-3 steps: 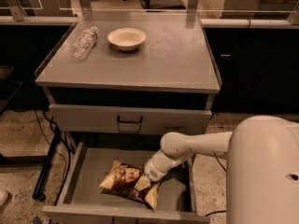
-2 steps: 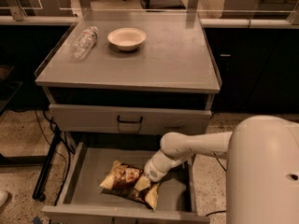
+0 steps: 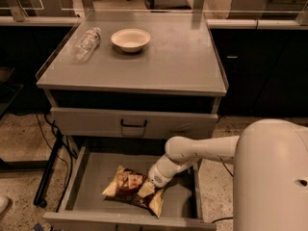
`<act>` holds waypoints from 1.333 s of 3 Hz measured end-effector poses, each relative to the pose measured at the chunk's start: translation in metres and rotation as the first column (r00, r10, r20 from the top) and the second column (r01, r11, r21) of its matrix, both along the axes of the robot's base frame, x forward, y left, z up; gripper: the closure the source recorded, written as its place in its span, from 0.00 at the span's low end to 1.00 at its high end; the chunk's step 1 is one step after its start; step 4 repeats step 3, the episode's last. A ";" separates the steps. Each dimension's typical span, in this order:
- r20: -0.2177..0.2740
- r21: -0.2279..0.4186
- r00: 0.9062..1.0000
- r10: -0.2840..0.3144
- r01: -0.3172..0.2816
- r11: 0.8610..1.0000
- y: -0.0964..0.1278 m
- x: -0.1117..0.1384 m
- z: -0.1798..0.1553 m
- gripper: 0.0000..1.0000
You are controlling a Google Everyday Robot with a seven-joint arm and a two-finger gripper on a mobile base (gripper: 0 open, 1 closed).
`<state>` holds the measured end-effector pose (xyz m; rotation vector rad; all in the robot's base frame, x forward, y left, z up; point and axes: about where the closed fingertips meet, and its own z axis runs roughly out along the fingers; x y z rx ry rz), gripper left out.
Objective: Place brown chip bag into middle drawer
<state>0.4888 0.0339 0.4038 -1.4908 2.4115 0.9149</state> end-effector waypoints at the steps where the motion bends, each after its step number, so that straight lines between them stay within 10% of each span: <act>1: 0.000 0.000 1.000 0.000 0.000 1.000 0.000 0.000 0.000 0.03; 4: 0.000 0.000 1.000 0.000 0.000 1.000 0.000 0.000 0.000 0.00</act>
Offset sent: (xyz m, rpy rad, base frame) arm 0.0000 0.0000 0.0000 0.0000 0.0000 0.0000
